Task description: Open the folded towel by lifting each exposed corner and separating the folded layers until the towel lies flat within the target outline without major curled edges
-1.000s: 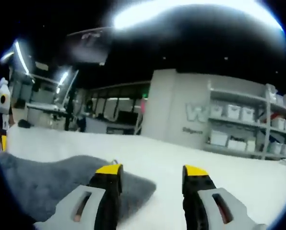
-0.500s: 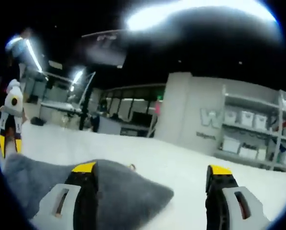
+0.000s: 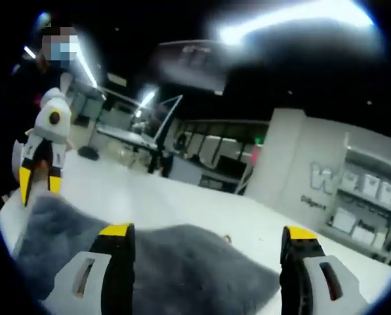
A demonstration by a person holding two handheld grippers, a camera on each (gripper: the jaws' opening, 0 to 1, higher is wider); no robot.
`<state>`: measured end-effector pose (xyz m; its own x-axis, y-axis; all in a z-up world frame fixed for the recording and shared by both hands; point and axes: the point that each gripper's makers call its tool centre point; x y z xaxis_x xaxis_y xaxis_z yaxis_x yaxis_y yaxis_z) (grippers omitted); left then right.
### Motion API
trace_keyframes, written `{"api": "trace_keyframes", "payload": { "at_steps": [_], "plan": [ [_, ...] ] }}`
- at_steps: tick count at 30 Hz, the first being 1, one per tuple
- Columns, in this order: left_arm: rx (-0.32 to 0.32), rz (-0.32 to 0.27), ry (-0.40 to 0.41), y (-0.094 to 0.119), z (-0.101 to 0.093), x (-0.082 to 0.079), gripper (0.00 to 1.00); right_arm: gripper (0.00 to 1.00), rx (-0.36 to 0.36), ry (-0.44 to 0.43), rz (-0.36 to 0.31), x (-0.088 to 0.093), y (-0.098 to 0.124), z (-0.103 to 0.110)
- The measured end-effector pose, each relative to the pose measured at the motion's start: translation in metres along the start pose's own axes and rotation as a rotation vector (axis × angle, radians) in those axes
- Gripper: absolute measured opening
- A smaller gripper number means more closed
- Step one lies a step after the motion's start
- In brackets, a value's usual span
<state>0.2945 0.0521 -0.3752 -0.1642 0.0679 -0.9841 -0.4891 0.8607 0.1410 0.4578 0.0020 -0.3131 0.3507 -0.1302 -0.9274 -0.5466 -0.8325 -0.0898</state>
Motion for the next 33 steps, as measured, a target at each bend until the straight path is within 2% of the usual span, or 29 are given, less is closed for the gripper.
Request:
{"api": "trace_keyframes", "payload": {
  "at_steps": [3, 7, 10, 16, 18, 21, 22, 23, 25, 26, 28, 29, 33],
  "plan": [
    [0.017, -0.007, -0.012, -0.001, -0.003, -0.001, 0.25, 0.89, -0.038, -0.033, -0.016, -0.009, 0.002, 0.011],
    [-0.001, -0.004, -0.097, 0.0, 0.001, -0.001, 0.17, 0.89, -0.065, 0.024, 0.001, -0.017, 0.009, 0.021],
    [0.005, -0.006, -0.1, 0.0, 0.0, -0.001, 0.17, 0.9, -0.086, 0.021, -0.058, -0.034, 0.017, 0.031],
    [-0.002, -0.026, -0.13, 0.004, 0.003, -0.006, 0.16, 0.91, -0.175, 0.037, -0.066, -0.045, 0.036, 0.06],
    [-0.003, -0.045, -0.104, 0.004, 0.003, -0.009, 0.16, 0.92, -0.182, 0.026, -0.084, -0.049, 0.041, 0.068],
    [-0.011, -0.066, -0.006, 0.002, 0.006, -0.013, 0.15, 0.91, -0.213, 0.048, -0.089, -0.051, 0.047, 0.087],
    [-0.011, -0.068, -0.006, 0.002, 0.007, -0.013, 0.15, 0.91, -0.223, 0.066, -0.098, -0.051, 0.05, 0.096],
    [-0.011, -0.069, -0.004, 0.001, 0.007, -0.013, 0.14, 0.9, -0.236, 0.089, -0.06, -0.047, 0.052, 0.1],
    [-0.017, -0.048, -0.006, 0.0, 0.005, -0.01, 0.14, 0.93, -0.217, 0.125, -0.098, -0.052, 0.054, 0.109],
    [-0.023, -0.036, -0.014, 0.0, 0.005, -0.009, 0.14, 0.93, -0.22, 0.133, -0.073, -0.049, 0.055, 0.113],
    [-0.024, -0.043, -0.023, 0.0, 0.005, -0.01, 0.13, 0.92, -0.22, 0.14, -0.085, -0.049, 0.055, 0.115],
    [-0.022, -0.043, -0.016, 0.0, 0.004, -0.01, 0.11, 0.92, -0.234, 0.154, -0.066, -0.046, 0.057, 0.12],
    [-0.025, -0.063, 0.01, -0.001, 0.004, -0.014, 0.08, 0.93, -0.233, 0.181, -0.068, -0.046, 0.059, 0.127]
  ]
}}
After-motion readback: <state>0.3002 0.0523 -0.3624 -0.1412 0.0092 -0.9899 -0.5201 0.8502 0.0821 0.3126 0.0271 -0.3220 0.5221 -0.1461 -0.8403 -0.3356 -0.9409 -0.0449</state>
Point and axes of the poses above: the point that each gripper's makers call its tool centre point, and the gripper's own axes: y roughly backward along the fingers, z roughly to its left, x roughly out of its underside, and after that the axes turned 7 degrees about -z, right-handed
